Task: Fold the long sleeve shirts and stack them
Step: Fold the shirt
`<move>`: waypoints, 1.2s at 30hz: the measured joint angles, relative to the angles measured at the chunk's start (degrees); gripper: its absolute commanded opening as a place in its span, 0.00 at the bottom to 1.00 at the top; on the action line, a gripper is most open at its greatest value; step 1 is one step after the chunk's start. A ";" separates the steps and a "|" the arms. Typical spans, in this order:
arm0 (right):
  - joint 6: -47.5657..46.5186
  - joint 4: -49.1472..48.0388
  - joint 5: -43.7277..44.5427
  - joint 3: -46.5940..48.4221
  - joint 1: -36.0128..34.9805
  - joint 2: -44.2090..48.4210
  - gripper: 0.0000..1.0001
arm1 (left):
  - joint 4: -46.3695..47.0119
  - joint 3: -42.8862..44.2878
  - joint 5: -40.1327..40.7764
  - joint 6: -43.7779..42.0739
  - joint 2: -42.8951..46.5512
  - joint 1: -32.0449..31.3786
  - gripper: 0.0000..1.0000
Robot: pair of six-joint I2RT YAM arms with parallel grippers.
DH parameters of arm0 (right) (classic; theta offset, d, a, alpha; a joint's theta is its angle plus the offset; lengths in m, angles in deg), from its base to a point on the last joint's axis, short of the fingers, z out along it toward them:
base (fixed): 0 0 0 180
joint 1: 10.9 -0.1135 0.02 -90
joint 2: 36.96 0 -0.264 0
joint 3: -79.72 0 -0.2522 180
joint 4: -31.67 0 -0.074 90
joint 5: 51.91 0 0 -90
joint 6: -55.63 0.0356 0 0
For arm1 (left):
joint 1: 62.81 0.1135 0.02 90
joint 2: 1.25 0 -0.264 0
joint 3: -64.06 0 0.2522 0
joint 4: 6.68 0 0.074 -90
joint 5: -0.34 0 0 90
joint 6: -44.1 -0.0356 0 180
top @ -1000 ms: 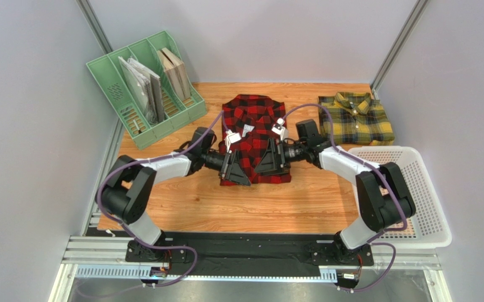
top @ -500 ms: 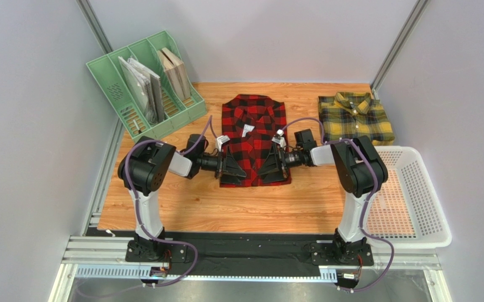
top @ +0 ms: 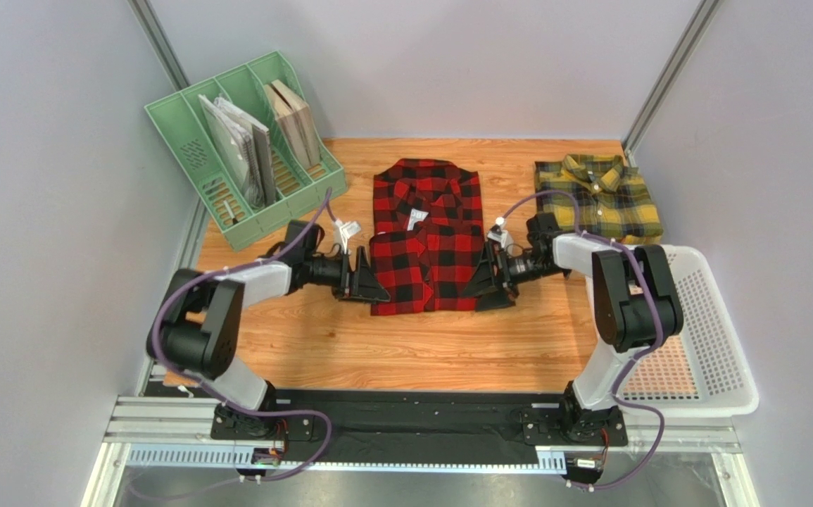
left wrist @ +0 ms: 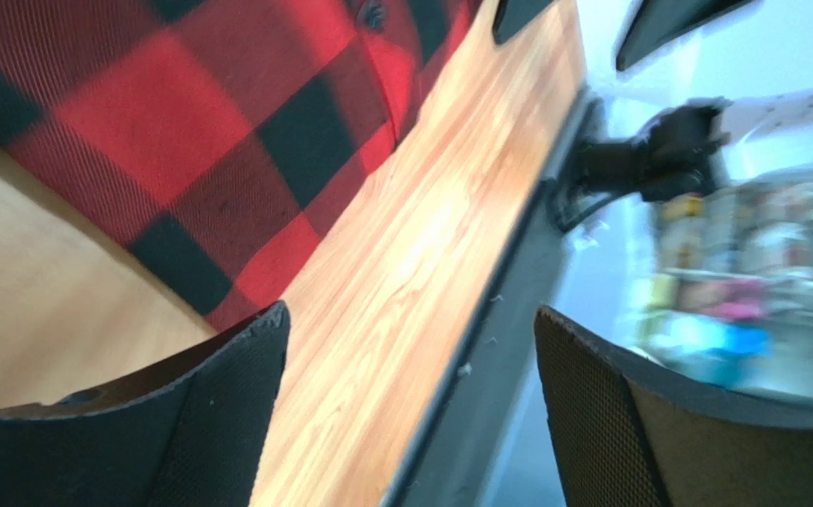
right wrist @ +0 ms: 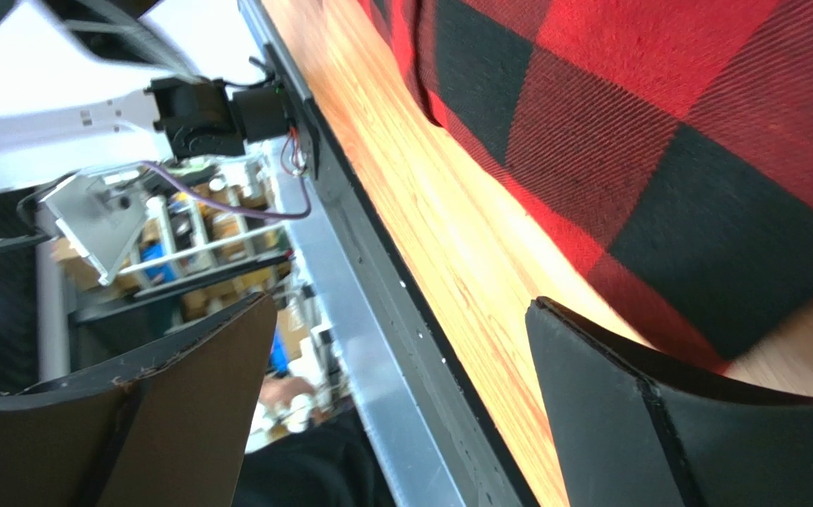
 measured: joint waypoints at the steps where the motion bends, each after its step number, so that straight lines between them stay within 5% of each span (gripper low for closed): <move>1: -0.74 1.05 0.42 0.66 0.33 0.72 0.78 | -3.89 1.62 1.51 -4.37 2.75 -0.22 0.78; 4: -2.45 2.58 4.48 5.25 0.70 2.82 0.54 | -15.08 8.22 11.39 -20.41 12.74 -4.66 0.67; 7: -3.54 2.58 8.98 12.61 -1.09 2.19 0.39 | -18.88 9.73 24.24 -35.85 21.29 -16.68 0.60; 11: -4.02 0.31 14.25 21.22 -4.48 -0.98 0.36 | -20.20 7.58 37.35 -50.07 23.67 -32.11 0.58; 16: -5.09 -1.05 18.03 29.38 -8.26 -8.24 0.36 | -16.72 4.00 52.26 -60.70 15.85 -42.69 0.57; 27: -11.39 0.85 20.39 44.57 -11.69 -25.62 0.35 | 4.39 3.10 68.28 -71.78 -2.47 -48.68 0.53; 29: -12.09 1.03 20.94 44.65 -11.67 -27.30 0.35 | 7.98 3.48 70.18 -73.35 -4.61 -48.68 0.43; 30: -12.26 1.03 21.07 44.65 -11.69 -28.11 0.35 | 9.51 3.89 70.93 -73.99 -5.88 -48.70 0.26; 33: -12.44 0.26 20.33 43.91 -11.67 -28.35 0.35 | 12.55 4.46 72.74 -76.02 -8.96 -48.70 0.01; 36: -12.74 -1.90 19.98 41.68 -11.69 -27.32 0.38 | 12.00 4.48 72.96 -76.70 -8.94 -48.83 0.00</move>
